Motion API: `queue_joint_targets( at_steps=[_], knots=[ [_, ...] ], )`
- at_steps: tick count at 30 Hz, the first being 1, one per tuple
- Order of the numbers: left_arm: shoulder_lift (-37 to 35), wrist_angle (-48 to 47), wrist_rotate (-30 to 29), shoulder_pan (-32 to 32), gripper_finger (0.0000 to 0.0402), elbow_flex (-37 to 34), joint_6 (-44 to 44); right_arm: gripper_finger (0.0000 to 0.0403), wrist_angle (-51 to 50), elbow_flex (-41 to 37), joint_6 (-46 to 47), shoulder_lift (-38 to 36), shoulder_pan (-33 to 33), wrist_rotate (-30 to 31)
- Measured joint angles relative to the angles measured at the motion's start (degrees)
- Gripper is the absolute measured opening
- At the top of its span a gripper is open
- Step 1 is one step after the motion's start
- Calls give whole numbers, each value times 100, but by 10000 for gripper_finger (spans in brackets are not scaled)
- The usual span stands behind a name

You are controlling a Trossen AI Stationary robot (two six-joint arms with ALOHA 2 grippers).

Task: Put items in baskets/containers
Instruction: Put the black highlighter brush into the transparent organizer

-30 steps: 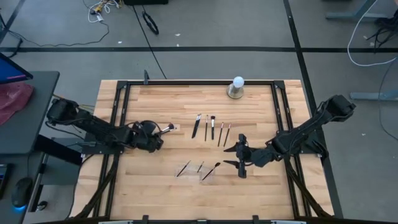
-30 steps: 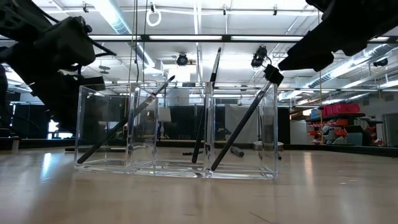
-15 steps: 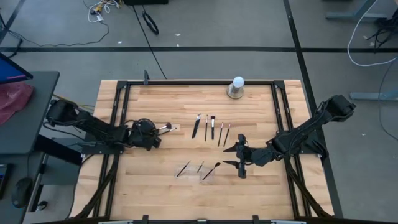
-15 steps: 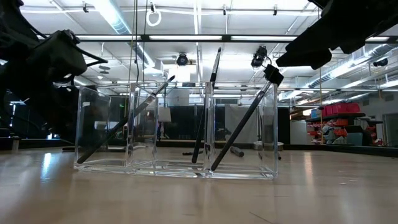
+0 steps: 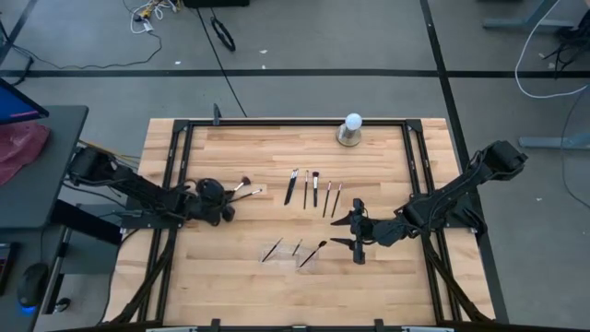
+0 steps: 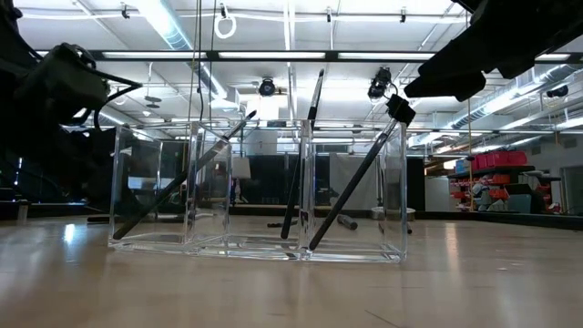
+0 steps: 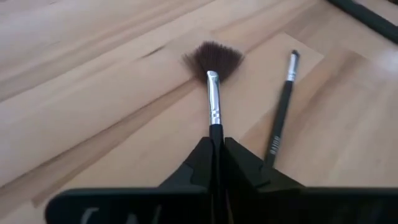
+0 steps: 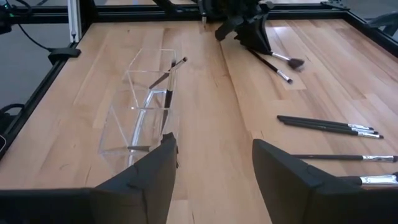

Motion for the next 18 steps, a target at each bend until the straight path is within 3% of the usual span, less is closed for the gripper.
queue_joint_targets(
  at_steps=[10, 18],
  knots=[
    [19, 570, -295, -191, 23, 49, 375, 211, 38, 0, -2, 0, 1, 0],
    [8, 638, -816, -189, 23, 780, 1560, 211, 287, -2, -79, -1, -132, 2]
  ],
)
